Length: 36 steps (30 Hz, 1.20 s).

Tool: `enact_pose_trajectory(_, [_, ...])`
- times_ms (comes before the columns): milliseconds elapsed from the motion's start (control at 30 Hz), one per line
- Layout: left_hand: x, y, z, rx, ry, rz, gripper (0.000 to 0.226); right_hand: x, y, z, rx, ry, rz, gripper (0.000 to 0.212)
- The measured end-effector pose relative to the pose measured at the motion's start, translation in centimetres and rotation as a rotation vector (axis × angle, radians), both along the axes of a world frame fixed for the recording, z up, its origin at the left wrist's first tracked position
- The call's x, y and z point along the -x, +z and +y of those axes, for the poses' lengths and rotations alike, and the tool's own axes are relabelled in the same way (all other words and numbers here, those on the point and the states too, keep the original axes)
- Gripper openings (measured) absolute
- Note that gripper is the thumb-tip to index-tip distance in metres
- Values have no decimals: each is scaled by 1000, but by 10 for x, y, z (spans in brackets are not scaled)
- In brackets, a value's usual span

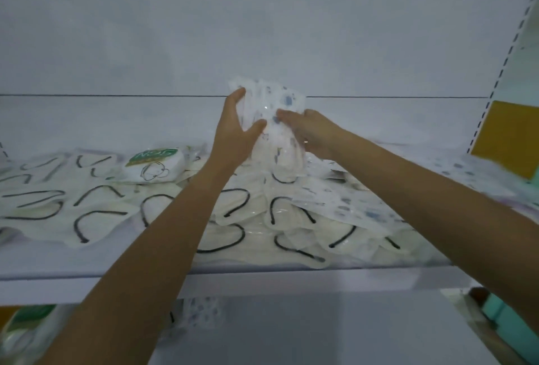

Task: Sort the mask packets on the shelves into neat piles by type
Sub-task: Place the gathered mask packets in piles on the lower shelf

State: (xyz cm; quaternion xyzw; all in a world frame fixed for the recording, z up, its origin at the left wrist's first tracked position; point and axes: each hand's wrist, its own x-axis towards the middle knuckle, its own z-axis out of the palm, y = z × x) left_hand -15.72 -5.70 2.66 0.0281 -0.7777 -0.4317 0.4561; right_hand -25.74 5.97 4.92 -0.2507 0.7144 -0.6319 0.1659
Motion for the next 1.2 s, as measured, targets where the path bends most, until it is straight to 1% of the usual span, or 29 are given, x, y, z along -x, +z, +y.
enact_pose_trajectory(33, [2,-6,0,-2,14,0,61,9,0,7,1,-12,-6,39])
enact_pose_trajectory(67, [2,-14,-1,-7,29,-3,61,20,-4,14,-74,-56,31,47])
enact_pose_trajectory(100, [3,-23,-2,-7,45,-3,61,30,-9,22,-259,-119,118,56])
enact_pose_trajectory(167, [6,-37,-5,31,90,-5,62,38,-24,30,-687,-165,346,66])
enact_pose_trajectory(200, [7,-42,-7,49,124,-10,62,40,-32,29,-831,-140,422,69])
enact_pose_trajectory(233, [8,-46,-9,55,167,-15,60,38,-38,27,-906,-107,452,70])
enact_pose_trajectory(300, [11,-51,-13,55,248,-26,58,38,-43,17,-930,-80,435,70])
enact_pose_trajectory(367, [13,-56,-15,65,302,-43,57,42,-41,8,-875,-99,389,70])
enact_pose_trajectory(467, [14,-58,-16,69,325,-33,56,49,-33,7,-677,-141,409,63])
enact_pose_trajectory(533, [13,-56,-14,70,323,-11,56,55,-15,24,-527,-142,382,70])
enact_pose_trajectory(567, [13,-55,-14,79,324,-3,56,61,-4,36,-497,-160,365,74])
enact_pose_trajectory(600, [13,-55,-13,89,325,5,56,65,6,49,-523,-188,366,76])
enact_pose_trajectory(633, [13,-54,-11,98,325,13,56,71,13,61,-599,-231,370,77])
enact_pose_trajectory(700, [13,-51,-8,121,317,38,56,79,16,83,-905,-299,388,74])
enact_pose_trajectory(733, [12,-48,-7,130,311,58,55,79,13,91,-1075,-287,404,70])
enact_pose_trajectory(767, [11,-46,-5,136,307,78,55,81,8,95,-1181,-262,377,68])
enact_pose_trajectory(800, [10,-45,-5,143,305,97,55,82,4,97,-1208,-239,324,68])
enact_pose_trajectory(833, [9,-45,-4,151,304,112,54,82,1,96,-1203,-225,292,68])
enact_pose_trajectory(867, [8,-45,-4,159,303,120,54,81,1,94,-1188,-236,304,67])
enact_pose_trajectory(1000, [7,-46,-5,184,297,122,54,85,-5,83,-1054,-347,500,62])
enact_pose_trajectory(1067, [7,-46,-6,173,307,121,54,90,-3,78,-866,-363,451,60])
enact_pose_trajectory(1133, [6,-47,-6,175,319,122,54,94,7,75,-653,-330,411,61])
enact_pose_trajectory(1200, [5,-48,-6,164,316,125,54,95,17,75,-531,-255,352,64])
